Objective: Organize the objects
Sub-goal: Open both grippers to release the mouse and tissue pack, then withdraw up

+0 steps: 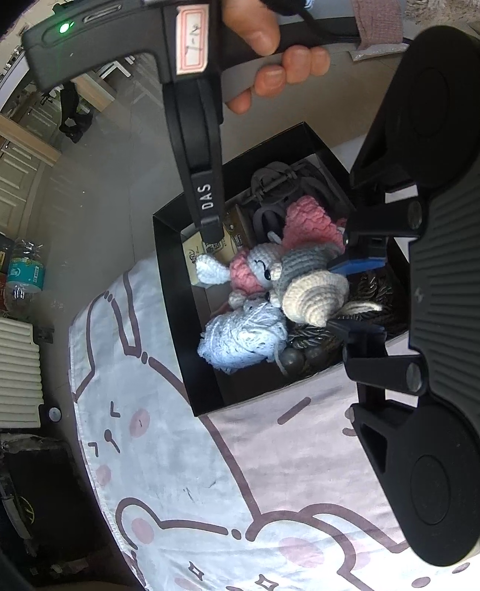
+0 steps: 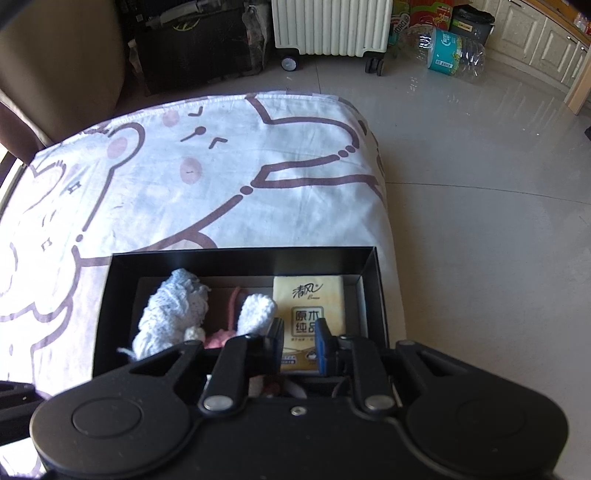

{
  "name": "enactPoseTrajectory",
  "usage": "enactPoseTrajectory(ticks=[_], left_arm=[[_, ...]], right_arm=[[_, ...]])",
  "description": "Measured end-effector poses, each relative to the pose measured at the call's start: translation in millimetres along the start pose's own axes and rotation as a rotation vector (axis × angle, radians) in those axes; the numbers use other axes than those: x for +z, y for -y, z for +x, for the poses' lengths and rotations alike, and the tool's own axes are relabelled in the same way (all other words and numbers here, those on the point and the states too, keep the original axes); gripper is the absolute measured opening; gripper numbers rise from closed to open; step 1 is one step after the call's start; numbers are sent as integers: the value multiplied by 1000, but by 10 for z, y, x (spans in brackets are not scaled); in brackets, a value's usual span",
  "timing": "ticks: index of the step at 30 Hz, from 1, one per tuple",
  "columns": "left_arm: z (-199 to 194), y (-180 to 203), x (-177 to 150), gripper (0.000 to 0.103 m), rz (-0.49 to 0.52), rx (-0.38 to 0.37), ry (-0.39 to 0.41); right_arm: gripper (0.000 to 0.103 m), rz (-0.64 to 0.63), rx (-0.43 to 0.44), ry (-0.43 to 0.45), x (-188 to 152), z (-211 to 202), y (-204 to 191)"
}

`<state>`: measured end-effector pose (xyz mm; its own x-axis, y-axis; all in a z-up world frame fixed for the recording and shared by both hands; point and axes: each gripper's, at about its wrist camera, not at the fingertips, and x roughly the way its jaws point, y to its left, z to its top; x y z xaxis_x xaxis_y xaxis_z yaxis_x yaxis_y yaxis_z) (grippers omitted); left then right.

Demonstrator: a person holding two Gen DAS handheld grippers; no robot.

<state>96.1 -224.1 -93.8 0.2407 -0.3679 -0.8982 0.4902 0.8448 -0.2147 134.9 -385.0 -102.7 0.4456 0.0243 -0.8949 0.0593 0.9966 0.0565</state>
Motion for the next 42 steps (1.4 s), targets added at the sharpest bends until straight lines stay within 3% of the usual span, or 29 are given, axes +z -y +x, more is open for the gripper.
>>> enactPoseTrajectory(ticks=[8,17,24,34,42], left_arm=[[-267,20,38,31,-1,17,59],[-474,-27,3,39,-4,71,79],[-745,-32,-14,54,-5,91,126],[-1072,-101,-80,85,-23,141,178],[-1282,-195,-196,97,-18,183,211]], right_arm=[[21,27,28,28,-145,-314,29],[26,36,14,116,-349,-799,-16],[31,52,8,191,-434,-1188,-54],[62,67,-16,251,-604,-1533,-147],[80,53,-59,288,-788,-1691,-260]])
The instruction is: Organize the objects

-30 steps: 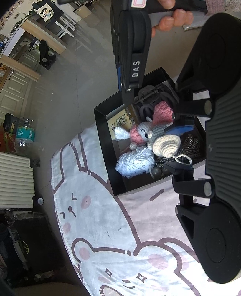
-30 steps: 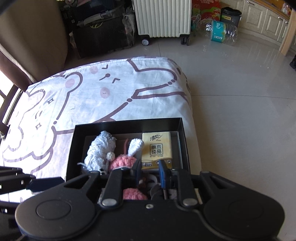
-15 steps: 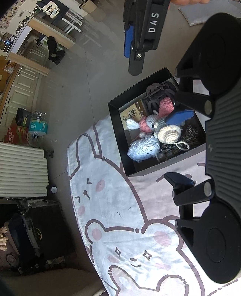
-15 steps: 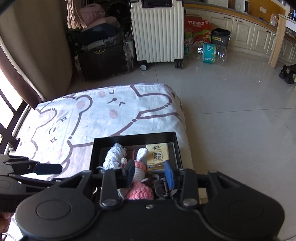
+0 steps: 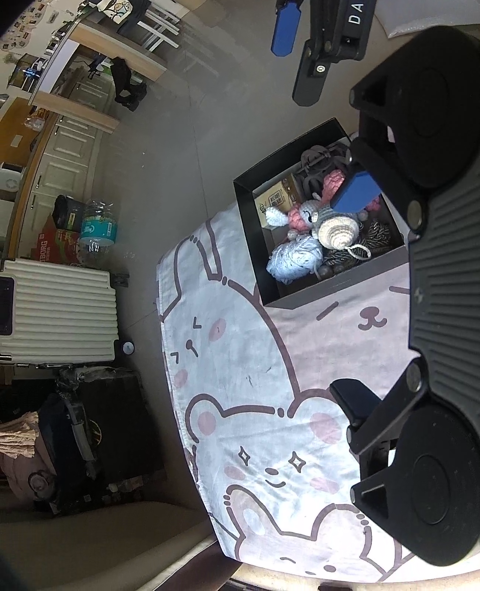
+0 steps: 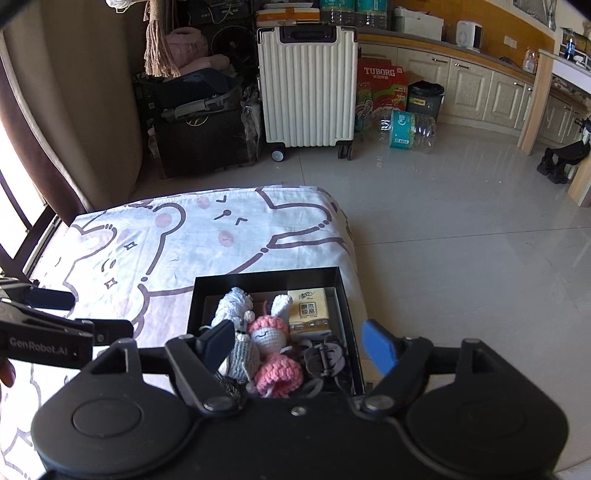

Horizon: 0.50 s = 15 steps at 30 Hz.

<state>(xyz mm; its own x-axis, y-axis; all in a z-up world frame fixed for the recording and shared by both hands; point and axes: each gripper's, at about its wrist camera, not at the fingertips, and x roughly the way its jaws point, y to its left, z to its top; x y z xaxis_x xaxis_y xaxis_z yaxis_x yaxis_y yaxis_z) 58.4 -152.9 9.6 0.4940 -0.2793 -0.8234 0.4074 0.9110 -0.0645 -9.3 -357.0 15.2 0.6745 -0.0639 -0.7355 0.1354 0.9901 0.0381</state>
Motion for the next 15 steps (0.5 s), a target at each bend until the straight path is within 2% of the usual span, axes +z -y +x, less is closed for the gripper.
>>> enactPoseTrajectory(ticks=[8,15], left_arm=[[-164,-62,-114,100,27,44,38],[-219,-103,-227,100,29,29,41]], right_arm=[[96,24,-29,28,-137,-148,-29],[100,92,-35,33,-289,-244,5]])
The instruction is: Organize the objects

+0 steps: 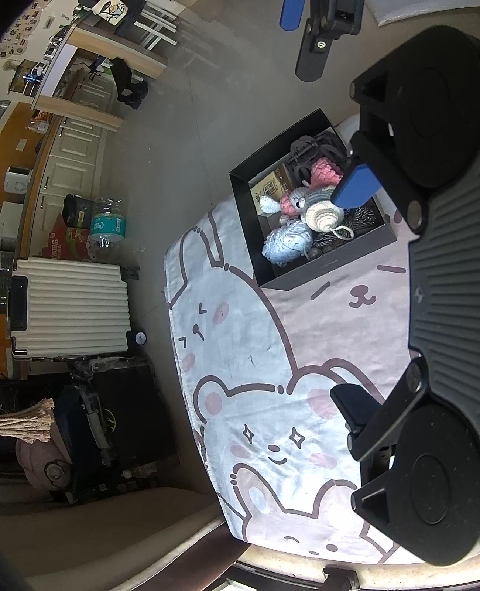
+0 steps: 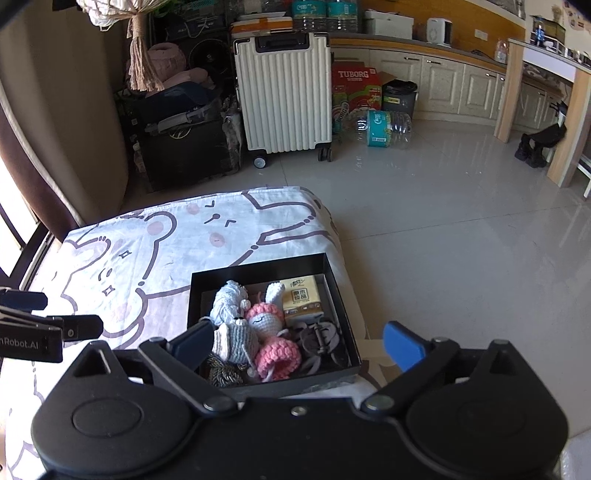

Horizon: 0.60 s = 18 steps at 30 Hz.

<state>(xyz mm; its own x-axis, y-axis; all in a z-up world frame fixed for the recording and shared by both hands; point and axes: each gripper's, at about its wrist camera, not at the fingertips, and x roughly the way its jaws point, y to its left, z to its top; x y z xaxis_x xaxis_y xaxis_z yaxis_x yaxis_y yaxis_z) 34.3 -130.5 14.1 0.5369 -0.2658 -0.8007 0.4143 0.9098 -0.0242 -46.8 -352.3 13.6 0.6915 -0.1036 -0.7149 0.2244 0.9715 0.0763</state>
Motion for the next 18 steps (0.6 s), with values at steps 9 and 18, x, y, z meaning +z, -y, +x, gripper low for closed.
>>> enactPoseTrajectory(ticks=[9,18], left_arm=[[36,-48,-156,101,-4,7,-27],[49,-113,-306,101,7,22,-47]], right_arm=[[102,-25,-46,33,-142,-187,-87],[102,-36,-144,-21,-311,-247,-211]])
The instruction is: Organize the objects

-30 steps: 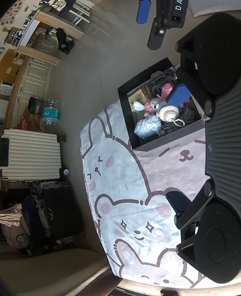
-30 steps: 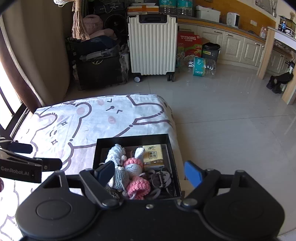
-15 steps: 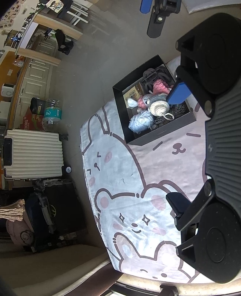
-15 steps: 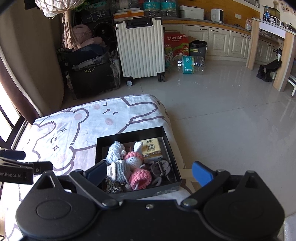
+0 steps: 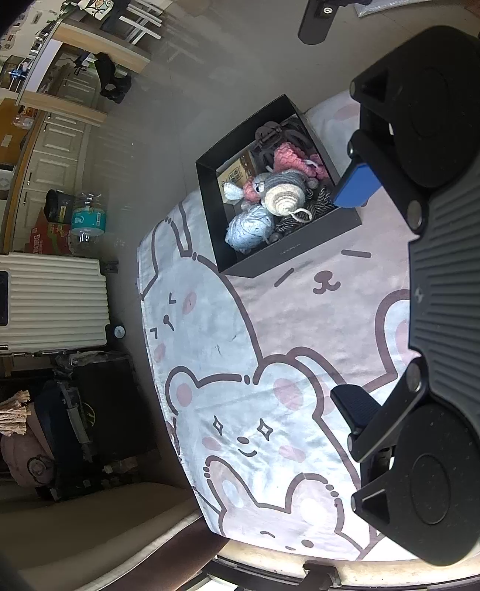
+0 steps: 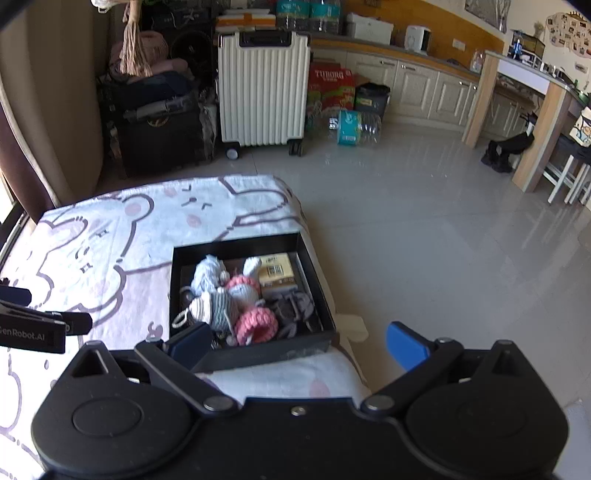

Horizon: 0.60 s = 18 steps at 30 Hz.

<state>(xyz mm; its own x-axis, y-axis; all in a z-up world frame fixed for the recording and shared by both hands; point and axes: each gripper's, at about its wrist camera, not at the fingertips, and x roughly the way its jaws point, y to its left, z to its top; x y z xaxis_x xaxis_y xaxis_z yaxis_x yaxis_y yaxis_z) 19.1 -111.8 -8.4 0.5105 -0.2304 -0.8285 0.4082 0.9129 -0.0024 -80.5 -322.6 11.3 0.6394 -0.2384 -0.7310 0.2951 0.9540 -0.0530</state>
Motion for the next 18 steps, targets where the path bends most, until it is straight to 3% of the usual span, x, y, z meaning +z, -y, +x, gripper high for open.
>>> enactPoseTrajectory(ticks=[18], left_arm=[[-75,-17,-102,101,18,-5,13]], right_arm=[[102,39,-43,-76,-177,191,-50]])
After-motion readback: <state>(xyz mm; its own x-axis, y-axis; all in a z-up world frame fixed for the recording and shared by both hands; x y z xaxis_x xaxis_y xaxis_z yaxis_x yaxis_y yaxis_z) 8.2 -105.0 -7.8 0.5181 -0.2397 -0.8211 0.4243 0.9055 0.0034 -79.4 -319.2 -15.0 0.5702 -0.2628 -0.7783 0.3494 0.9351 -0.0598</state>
